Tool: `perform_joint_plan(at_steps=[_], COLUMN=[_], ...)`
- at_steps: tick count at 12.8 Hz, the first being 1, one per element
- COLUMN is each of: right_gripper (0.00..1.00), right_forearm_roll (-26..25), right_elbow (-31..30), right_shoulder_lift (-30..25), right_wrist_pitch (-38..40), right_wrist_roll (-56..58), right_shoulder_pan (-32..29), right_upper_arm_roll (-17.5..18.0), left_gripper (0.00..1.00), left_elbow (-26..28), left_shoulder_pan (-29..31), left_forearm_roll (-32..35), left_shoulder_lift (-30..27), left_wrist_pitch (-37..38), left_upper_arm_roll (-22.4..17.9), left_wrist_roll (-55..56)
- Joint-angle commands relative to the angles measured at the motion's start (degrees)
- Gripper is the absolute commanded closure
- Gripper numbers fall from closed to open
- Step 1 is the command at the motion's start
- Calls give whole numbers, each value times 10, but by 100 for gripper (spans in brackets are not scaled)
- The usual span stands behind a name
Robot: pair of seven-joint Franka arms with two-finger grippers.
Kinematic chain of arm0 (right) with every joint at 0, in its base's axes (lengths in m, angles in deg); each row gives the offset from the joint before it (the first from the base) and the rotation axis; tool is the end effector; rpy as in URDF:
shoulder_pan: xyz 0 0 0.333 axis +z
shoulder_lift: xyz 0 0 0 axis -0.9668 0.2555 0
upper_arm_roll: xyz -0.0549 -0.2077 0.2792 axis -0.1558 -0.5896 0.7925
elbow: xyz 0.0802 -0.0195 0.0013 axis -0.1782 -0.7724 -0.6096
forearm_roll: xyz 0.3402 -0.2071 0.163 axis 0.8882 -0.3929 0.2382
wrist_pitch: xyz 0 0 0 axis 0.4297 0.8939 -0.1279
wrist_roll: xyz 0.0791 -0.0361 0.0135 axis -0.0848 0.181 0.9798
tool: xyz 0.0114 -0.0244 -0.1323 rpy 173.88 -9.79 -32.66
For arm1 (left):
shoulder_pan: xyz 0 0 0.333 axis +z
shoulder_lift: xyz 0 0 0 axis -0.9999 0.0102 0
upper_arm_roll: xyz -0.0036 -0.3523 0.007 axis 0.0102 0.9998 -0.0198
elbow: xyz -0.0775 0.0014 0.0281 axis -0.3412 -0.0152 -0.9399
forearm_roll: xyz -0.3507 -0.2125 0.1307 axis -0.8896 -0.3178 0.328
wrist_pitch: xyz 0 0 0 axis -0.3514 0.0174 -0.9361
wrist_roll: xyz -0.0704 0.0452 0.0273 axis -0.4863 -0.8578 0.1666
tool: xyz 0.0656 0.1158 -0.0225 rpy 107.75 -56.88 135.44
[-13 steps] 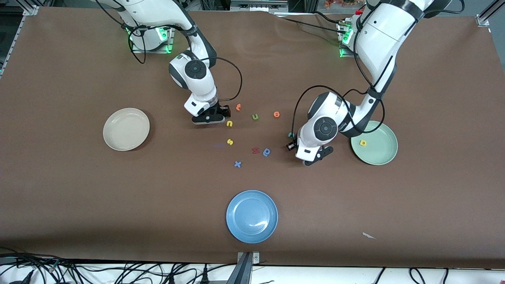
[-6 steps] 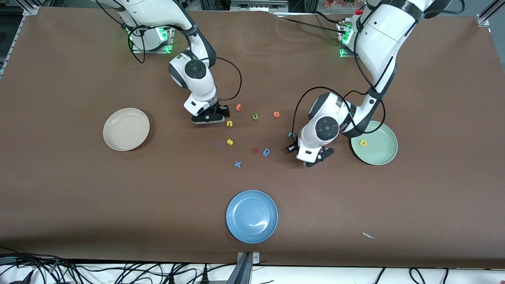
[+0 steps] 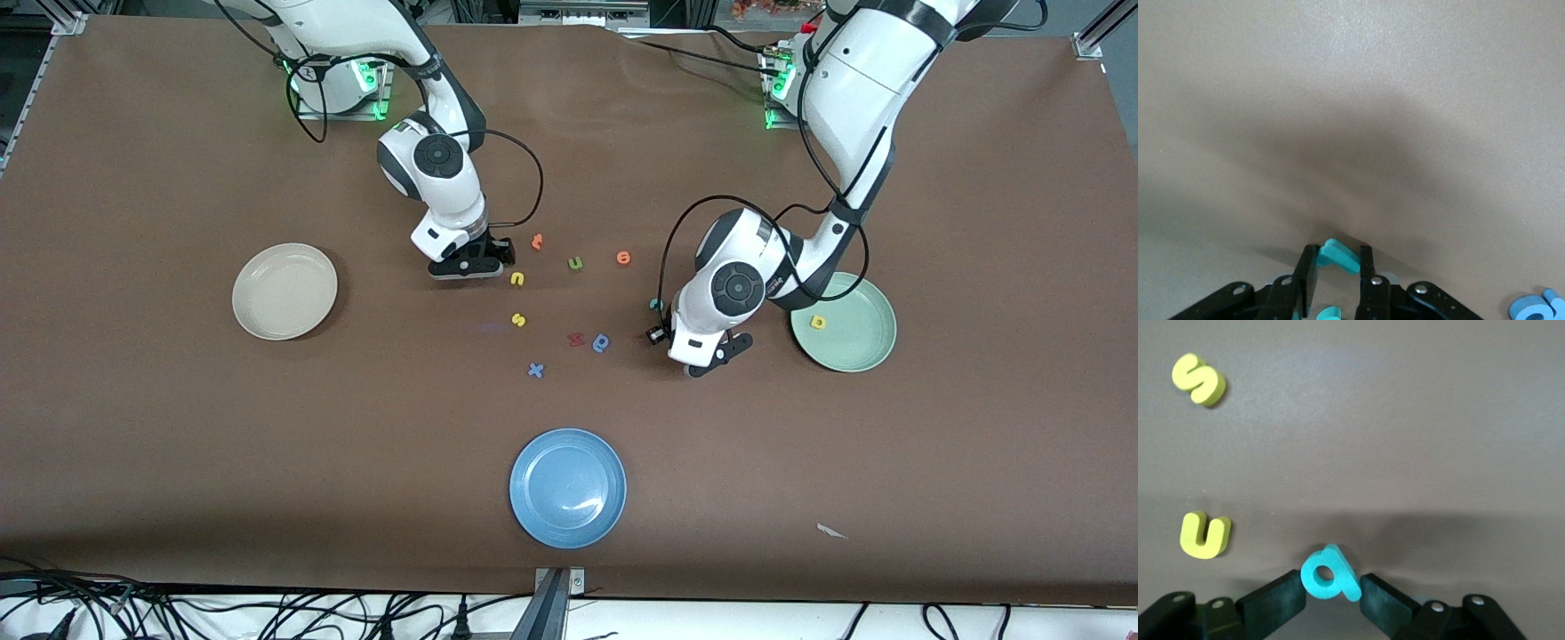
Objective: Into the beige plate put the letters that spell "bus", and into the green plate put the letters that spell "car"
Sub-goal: 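Release the a on the white plate while the left gripper releases its letter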
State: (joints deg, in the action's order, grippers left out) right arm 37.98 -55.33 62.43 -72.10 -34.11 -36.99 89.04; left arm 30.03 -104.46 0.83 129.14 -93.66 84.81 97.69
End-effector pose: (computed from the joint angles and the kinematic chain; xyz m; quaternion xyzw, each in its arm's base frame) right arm 0.4490 0.3653 0.1456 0.9985 0.0361 0.0408 0.0033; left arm 0.6095 -0.3387 0.1431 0.9566 0.2727 -0.0969 0.0326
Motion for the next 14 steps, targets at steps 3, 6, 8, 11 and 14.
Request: perform_joint_plan(at_steps=[3, 6, 8, 11, 14], right_gripper=[70, 70, 70, 69, 69], right_forearm_roll=[-9, -2, 4, 14, 62], right_elbow=[5, 11, 11, 11, 1], right_shoulder_lift=[-82, -120, -140, -154, -155], right_wrist_pitch=[119, 179, 210, 227, 232], right_wrist_roll=[69, 195, 292, 421, 564], right_shoulder_pan=[6, 6, 6, 6, 5], right_upper_arm_roll=[-42, -114, -166, -240, -319], left_gripper=[94, 94, 93, 89, 88], left_elbow=[-4, -4, -3, -2, 4], left_shoulder_pan=[36, 76, 117, 191, 268], left_forearm_roll=[18, 16, 12, 17, 37], left_shoulder_lift=[-43, -97, -125, -144, -135], left_wrist_pitch=[21, 113, 191, 280, 280], left_upper_arm_roll=[-2, 0, 0, -2, -2], left_wrist_roll=[-15, -81, -161, -293, -394])
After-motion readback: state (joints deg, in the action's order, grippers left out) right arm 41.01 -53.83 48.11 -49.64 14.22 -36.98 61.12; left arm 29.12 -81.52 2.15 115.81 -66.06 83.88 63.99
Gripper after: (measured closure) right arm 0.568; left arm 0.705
